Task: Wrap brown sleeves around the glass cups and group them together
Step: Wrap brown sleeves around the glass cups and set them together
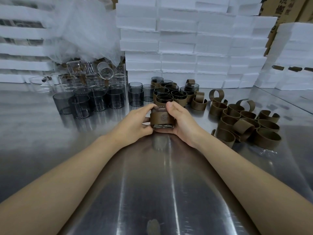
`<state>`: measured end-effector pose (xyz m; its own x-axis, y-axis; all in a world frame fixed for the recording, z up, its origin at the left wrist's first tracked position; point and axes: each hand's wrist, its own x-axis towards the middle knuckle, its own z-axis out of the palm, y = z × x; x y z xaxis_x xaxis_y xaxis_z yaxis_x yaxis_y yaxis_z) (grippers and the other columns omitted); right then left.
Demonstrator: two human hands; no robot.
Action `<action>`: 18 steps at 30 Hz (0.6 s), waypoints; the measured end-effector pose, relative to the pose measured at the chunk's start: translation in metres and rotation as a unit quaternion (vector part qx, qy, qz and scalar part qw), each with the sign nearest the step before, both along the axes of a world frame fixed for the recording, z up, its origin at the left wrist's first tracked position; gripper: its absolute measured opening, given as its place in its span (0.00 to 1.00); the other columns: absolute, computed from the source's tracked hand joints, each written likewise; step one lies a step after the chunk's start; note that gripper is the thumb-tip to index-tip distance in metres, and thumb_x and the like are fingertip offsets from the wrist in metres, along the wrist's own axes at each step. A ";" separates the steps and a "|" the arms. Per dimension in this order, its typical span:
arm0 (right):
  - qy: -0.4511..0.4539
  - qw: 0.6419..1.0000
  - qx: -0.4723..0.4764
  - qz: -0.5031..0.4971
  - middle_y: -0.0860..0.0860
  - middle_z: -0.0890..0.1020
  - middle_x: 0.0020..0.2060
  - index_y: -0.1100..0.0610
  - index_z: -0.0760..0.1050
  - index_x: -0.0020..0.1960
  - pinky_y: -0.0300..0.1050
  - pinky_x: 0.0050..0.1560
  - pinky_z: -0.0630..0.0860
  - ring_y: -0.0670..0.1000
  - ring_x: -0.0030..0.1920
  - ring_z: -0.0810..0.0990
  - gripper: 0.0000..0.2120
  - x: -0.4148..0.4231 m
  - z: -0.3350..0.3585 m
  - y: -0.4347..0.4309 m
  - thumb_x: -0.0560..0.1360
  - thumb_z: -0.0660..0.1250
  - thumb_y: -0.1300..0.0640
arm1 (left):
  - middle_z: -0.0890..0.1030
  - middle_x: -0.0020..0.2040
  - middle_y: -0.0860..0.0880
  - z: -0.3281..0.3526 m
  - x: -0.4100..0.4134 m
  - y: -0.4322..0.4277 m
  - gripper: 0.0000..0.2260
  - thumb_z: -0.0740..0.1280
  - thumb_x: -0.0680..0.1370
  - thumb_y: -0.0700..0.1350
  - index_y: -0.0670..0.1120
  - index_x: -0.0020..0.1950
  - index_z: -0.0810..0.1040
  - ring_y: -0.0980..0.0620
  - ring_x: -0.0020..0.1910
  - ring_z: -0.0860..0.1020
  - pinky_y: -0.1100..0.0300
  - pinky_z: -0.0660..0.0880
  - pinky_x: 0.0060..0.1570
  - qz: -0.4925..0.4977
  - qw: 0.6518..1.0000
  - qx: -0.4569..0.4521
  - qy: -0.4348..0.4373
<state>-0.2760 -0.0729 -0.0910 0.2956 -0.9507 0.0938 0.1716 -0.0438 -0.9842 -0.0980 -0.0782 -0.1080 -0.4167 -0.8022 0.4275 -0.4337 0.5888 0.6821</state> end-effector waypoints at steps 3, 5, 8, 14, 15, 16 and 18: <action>0.000 1.000 -0.005 0.002 0.60 0.78 0.52 0.58 0.71 0.52 0.60 0.53 0.80 0.59 0.53 0.81 0.11 0.000 0.001 0.001 0.83 0.57 0.50 | 0.77 0.56 0.66 0.000 0.000 -0.001 0.26 0.71 0.73 0.33 0.60 0.60 0.71 0.65 0.52 0.80 0.69 0.77 0.46 0.002 1.000 -0.001 0.008; 0.003 1.000 -0.007 0.001 0.60 0.77 0.52 0.57 0.71 0.50 0.61 0.54 0.80 0.60 0.53 0.81 0.11 0.000 0.001 0.002 0.82 0.57 0.50 | 0.75 0.57 0.66 -0.001 0.000 -0.001 0.27 0.70 0.72 0.32 0.61 0.61 0.70 0.65 0.53 0.80 0.67 0.78 0.47 0.007 1.000 -0.003 0.013; -0.016 1.000 0.007 -0.010 0.61 0.78 0.56 0.57 0.73 0.54 0.62 0.54 0.79 0.62 0.57 0.79 0.13 0.001 0.000 0.001 0.83 0.56 0.49 | 0.71 0.61 0.63 -0.004 -0.005 0.001 0.30 0.70 0.72 0.35 0.58 0.66 0.66 0.63 0.58 0.77 0.70 0.74 0.54 0.002 1.000 -0.006 0.006; -0.141 0.984 0.111 0.006 0.58 0.76 0.64 0.52 0.65 0.73 0.62 0.51 0.79 0.60 0.61 0.78 0.29 -0.007 0.000 -0.005 0.82 0.44 0.38 | 0.72 0.66 0.54 -0.002 -0.013 0.006 0.28 0.70 0.71 0.30 0.50 0.67 0.69 0.58 0.58 0.78 0.63 0.75 0.59 -0.001 0.996 0.029 0.079; -0.145 0.983 0.113 0.008 0.59 0.76 0.64 0.53 0.66 0.73 0.61 0.51 0.79 0.61 0.61 0.78 0.30 -0.008 0.000 -0.006 0.81 0.43 0.37 | 0.73 0.66 0.53 -0.001 -0.013 0.006 0.28 0.70 0.71 0.29 0.50 0.66 0.70 0.58 0.58 0.79 0.62 0.76 0.59 -0.002 0.995 0.038 0.093; -0.145 0.983 0.112 0.010 0.59 0.76 0.64 0.53 0.66 0.73 0.61 0.50 0.79 0.61 0.61 0.78 0.31 -0.008 0.000 -0.007 0.81 0.42 0.36 | 0.73 0.66 0.52 -0.001 -0.013 0.006 0.28 0.70 0.71 0.29 0.49 0.66 0.70 0.57 0.57 0.79 0.62 0.77 0.58 -0.004 0.993 0.045 0.105; -0.137 0.984 0.111 0.016 0.59 0.76 0.64 0.54 0.68 0.72 0.61 0.51 0.79 0.61 0.61 0.78 0.31 -0.007 0.000 -0.007 0.81 0.44 0.36 | 0.74 0.65 0.52 -0.001 -0.013 0.006 0.28 0.70 0.70 0.28 0.49 0.65 0.70 0.57 0.56 0.80 0.62 0.78 0.56 -0.003 0.992 0.049 0.113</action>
